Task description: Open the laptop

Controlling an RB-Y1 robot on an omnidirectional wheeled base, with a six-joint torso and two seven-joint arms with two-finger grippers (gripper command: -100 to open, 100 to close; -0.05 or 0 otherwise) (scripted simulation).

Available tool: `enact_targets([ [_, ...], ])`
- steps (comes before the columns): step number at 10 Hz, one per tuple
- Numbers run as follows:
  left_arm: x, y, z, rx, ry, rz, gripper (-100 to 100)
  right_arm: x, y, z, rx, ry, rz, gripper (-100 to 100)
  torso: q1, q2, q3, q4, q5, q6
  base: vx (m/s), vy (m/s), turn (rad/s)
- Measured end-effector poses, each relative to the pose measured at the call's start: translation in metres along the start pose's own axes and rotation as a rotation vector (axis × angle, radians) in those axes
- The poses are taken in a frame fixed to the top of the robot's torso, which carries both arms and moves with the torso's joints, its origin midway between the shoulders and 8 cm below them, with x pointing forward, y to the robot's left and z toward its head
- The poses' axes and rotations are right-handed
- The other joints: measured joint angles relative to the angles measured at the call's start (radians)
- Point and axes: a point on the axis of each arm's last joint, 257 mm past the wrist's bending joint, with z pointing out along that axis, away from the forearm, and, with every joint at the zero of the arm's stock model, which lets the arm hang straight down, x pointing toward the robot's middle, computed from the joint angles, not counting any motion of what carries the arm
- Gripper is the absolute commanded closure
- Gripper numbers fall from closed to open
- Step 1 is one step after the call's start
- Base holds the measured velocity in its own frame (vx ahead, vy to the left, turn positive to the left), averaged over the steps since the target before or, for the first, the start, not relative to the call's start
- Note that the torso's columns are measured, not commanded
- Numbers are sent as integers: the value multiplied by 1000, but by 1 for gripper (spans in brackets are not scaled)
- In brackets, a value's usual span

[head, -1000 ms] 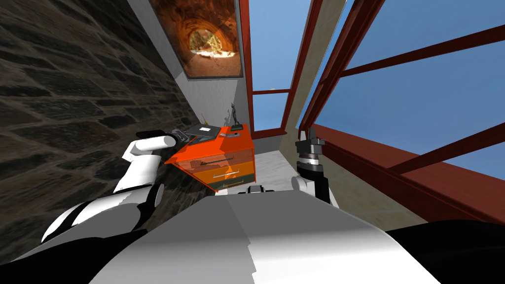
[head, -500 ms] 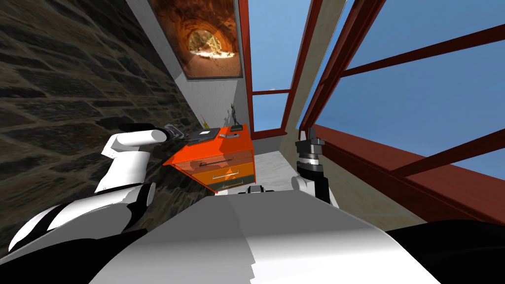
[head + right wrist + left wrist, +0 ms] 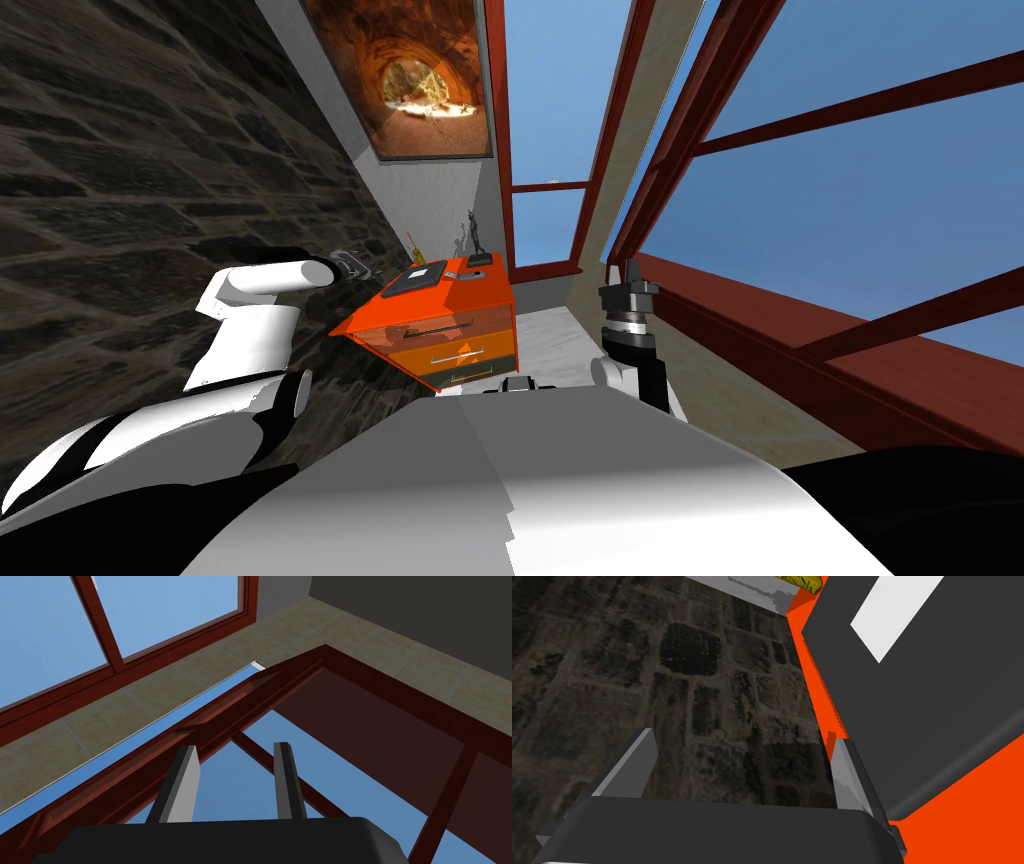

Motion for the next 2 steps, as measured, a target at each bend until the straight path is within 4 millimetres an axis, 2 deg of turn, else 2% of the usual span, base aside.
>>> enact_targets([
  [2, 0, 0, 0, 0, 0, 0, 0, 0, 0, 0, 0, 0, 0, 0, 0, 0, 0, 0, 0, 0, 0, 0, 0],
])
